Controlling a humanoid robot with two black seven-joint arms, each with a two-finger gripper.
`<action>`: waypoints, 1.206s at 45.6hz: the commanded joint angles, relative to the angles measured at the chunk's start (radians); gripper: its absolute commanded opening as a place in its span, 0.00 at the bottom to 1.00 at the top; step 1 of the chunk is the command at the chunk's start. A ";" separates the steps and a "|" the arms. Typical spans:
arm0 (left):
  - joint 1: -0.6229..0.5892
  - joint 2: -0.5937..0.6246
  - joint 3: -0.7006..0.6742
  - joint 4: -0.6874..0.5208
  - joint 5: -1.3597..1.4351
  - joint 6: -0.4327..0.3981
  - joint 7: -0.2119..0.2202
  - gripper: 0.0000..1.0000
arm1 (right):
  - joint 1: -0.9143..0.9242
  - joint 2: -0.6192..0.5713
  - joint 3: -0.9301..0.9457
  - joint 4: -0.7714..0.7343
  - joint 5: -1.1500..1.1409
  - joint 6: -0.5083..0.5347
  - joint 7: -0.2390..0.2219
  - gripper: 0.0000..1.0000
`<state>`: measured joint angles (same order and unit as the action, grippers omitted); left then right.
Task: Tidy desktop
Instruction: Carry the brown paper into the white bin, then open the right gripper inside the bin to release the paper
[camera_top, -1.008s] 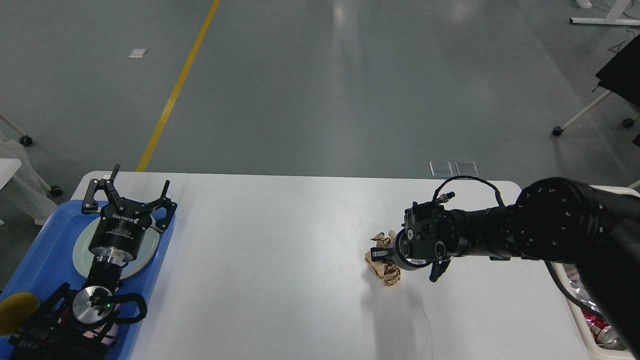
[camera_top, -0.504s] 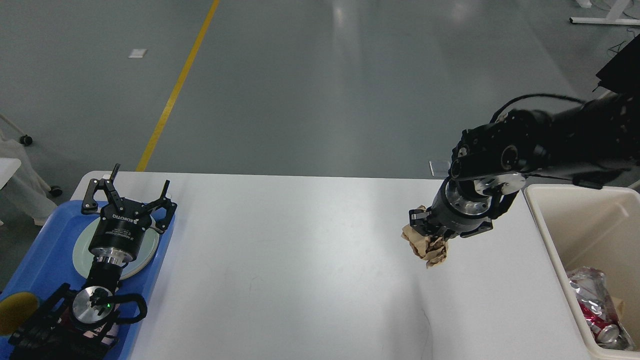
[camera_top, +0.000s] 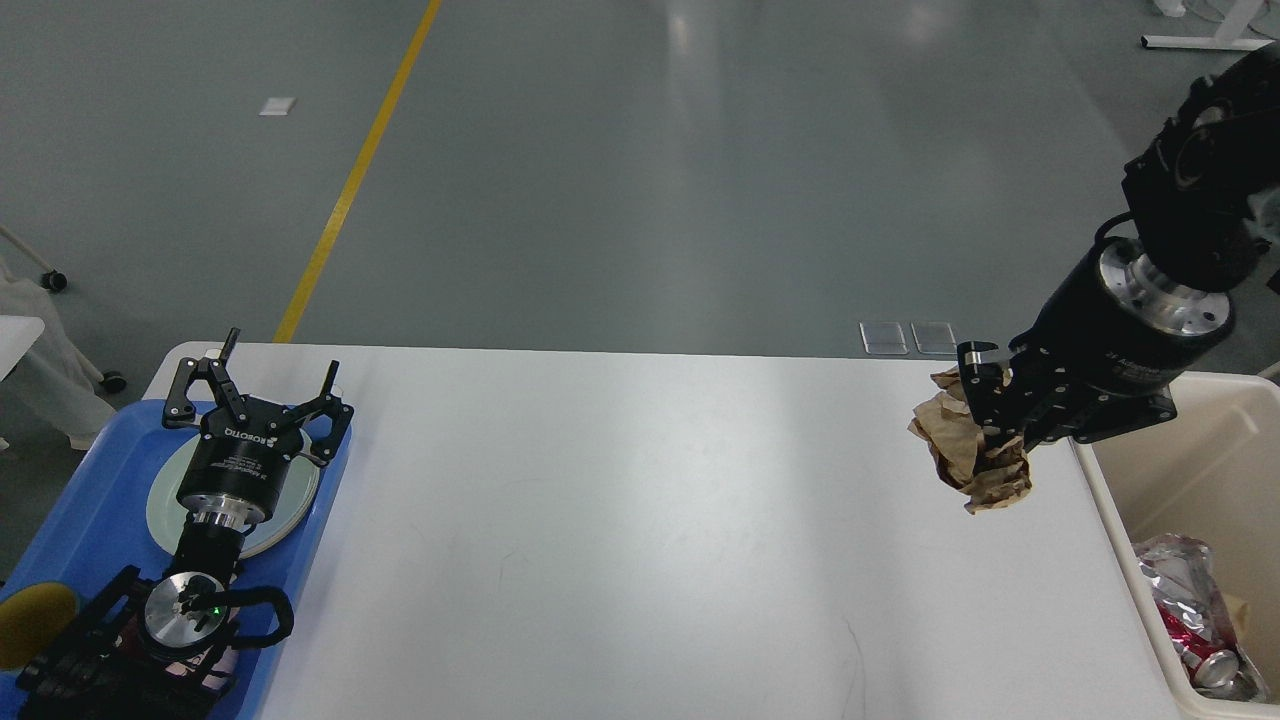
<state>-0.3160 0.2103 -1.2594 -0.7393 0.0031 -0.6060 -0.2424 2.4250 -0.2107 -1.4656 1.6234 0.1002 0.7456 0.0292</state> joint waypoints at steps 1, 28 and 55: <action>0.000 0.000 0.000 0.000 0.000 0.000 0.000 0.97 | -0.032 -0.053 -0.062 -0.014 -0.004 -0.064 0.000 0.00; 0.000 0.000 0.000 0.000 0.000 0.000 0.000 0.97 | -1.303 -0.530 0.430 -1.111 -0.177 -0.249 -0.009 0.00; 0.000 0.000 0.000 0.000 0.000 0.000 -0.002 0.97 | -1.905 -0.237 0.745 -1.537 -0.189 -0.686 -0.015 0.13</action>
<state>-0.3160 0.2101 -1.2594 -0.7393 0.0031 -0.6060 -0.2428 0.5379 -0.4542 -0.7199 0.0860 -0.0888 0.0709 0.0128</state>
